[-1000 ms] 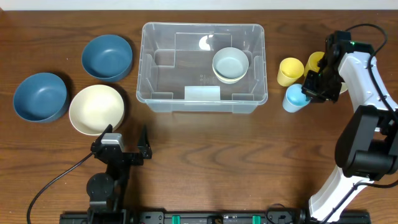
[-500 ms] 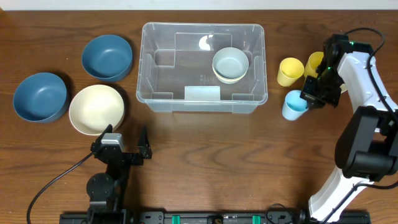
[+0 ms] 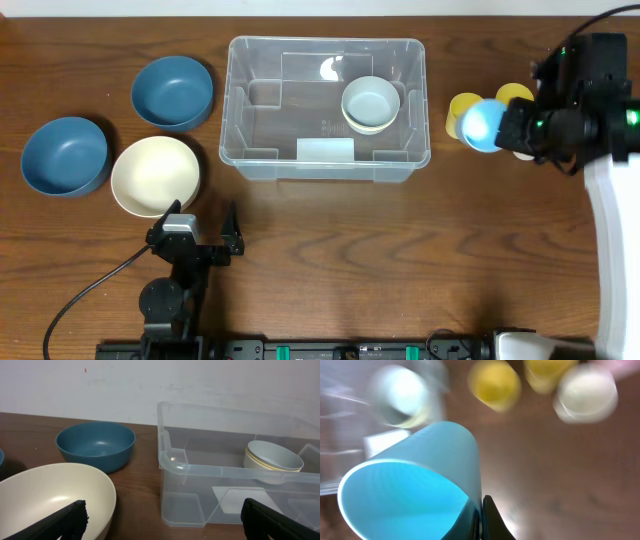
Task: Pack container
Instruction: 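Lift the light-blue cup and lower it into the container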
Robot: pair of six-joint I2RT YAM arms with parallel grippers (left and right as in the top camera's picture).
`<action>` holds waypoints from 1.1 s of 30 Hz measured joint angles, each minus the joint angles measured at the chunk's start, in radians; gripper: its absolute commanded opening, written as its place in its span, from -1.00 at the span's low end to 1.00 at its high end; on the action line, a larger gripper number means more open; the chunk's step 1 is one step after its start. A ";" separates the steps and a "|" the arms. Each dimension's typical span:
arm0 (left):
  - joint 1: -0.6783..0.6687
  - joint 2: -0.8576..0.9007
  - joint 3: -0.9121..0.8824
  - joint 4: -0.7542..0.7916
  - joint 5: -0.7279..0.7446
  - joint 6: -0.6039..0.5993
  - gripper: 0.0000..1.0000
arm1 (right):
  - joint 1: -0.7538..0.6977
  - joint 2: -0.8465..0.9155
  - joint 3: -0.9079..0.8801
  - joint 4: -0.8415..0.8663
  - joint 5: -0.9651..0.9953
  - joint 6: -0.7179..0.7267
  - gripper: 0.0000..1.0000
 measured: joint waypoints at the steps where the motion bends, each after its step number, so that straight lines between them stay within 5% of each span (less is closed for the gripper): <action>1: 0.000 0.000 0.000 0.000 0.000 0.000 0.96 | 0.042 -0.019 0.006 0.027 -0.004 -0.001 -0.97; 12: 0.000 0.000 0.000 0.000 0.000 0.000 0.96 | 0.384 0.111 0.028 0.220 0.032 -0.003 -0.98; 22: 0.000 0.000 0.000 0.000 0.000 0.000 0.96 | 0.394 0.377 0.151 0.027 0.059 -0.004 -0.97; 33: 0.000 0.000 0.000 0.000 0.000 0.000 0.96 | 0.394 0.498 0.179 0.031 0.068 -0.012 -0.98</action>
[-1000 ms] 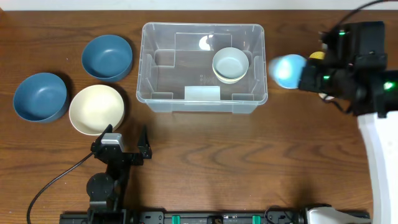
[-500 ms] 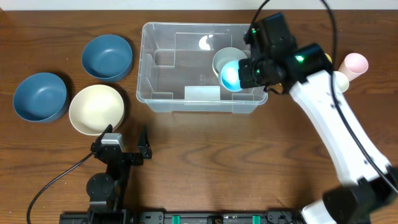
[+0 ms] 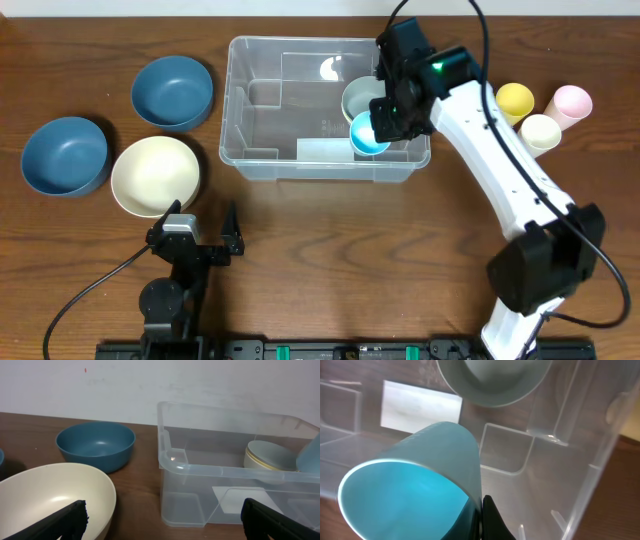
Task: Pack container
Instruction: 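Lift the light-blue cup and lower it into the container, then release the light-blue cup and move the right gripper to the cream cup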
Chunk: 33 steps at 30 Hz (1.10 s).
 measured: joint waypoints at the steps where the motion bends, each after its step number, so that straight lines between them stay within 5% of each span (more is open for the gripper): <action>1: 0.000 0.000 0.000 0.000 0.000 0.000 0.96 | 0.000 0.013 0.000 -0.002 0.000 0.000 -0.98; 30: 0.000 0.000 0.000 0.000 0.000 0.000 0.96 | 0.019 0.201 0.002 0.071 0.003 -0.018 -0.98; 33: 0.000 0.000 0.000 0.000 0.000 0.000 0.96 | 0.019 0.201 0.002 0.074 0.003 -0.017 -0.82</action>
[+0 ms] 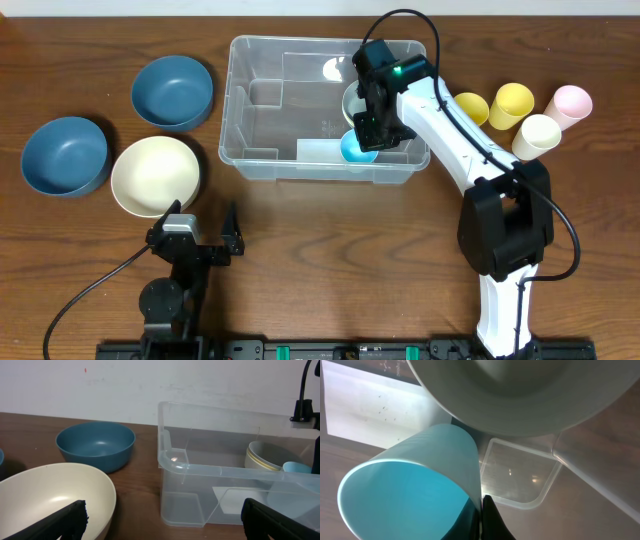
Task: Pack container
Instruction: 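Release the light-blue cup and move the right gripper to the cream cup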
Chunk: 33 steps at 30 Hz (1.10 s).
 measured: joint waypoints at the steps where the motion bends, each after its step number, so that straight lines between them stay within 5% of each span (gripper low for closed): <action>1: 0.000 0.000 0.000 0.000 0.000 0.000 0.96 | 0.000 0.000 0.000 0.002 0.000 -0.003 -0.80; 6: 0.000 0.000 0.000 0.000 0.000 0.000 0.96 | 0.000 0.000 0.000 0.001 0.000 -0.010 -0.78; 20: 0.000 0.000 0.000 0.000 0.000 0.000 0.96 | -0.001 0.002 0.036 -0.088 0.001 -0.021 -0.10; 25: 0.000 0.000 0.000 0.000 0.000 0.000 0.96 | -0.001 0.008 0.198 -0.205 0.000 -0.023 0.40; 33: 0.000 0.000 0.000 0.000 0.000 0.000 0.96 | -0.014 0.008 0.538 -0.452 0.007 -0.019 0.77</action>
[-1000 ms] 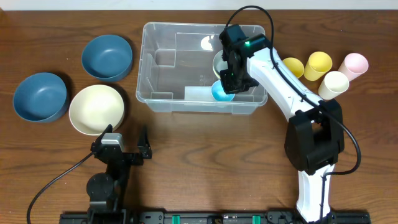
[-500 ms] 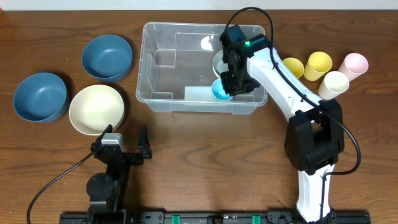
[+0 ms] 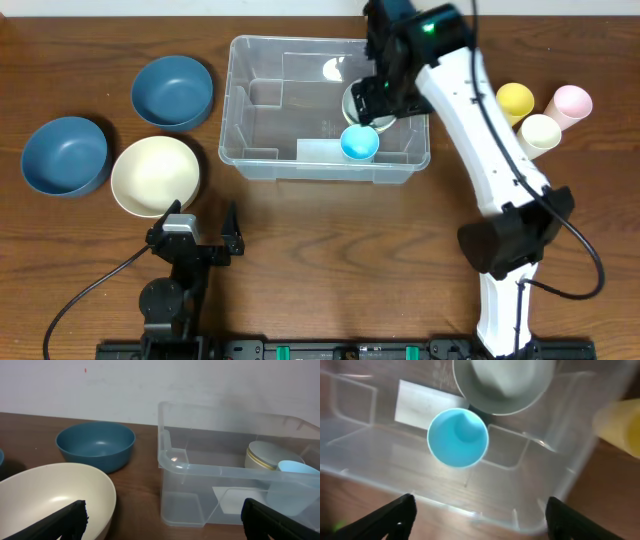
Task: Pack container
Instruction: 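Release the light-blue cup and move the right gripper to the cream cup, then grasp the cream cup rim with the right gripper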
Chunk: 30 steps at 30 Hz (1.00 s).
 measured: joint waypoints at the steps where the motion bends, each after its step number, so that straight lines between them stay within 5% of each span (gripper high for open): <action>1: 0.000 0.000 0.000 0.000 0.000 0.000 0.96 | -0.009 0.000 0.029 -0.020 0.003 0.006 0.80; 13: 0.000 0.000 0.000 0.000 0.000 0.000 0.96 | -0.418 -0.001 0.113 -0.076 0.021 0.090 0.79; 22: 0.000 0.000 0.000 0.000 0.000 0.000 0.96 | -0.673 -0.001 -0.112 0.004 0.024 0.151 0.69; 30: 0.000 0.000 0.000 0.000 0.000 0.000 0.96 | -0.745 -0.001 -0.332 0.175 0.022 0.166 0.54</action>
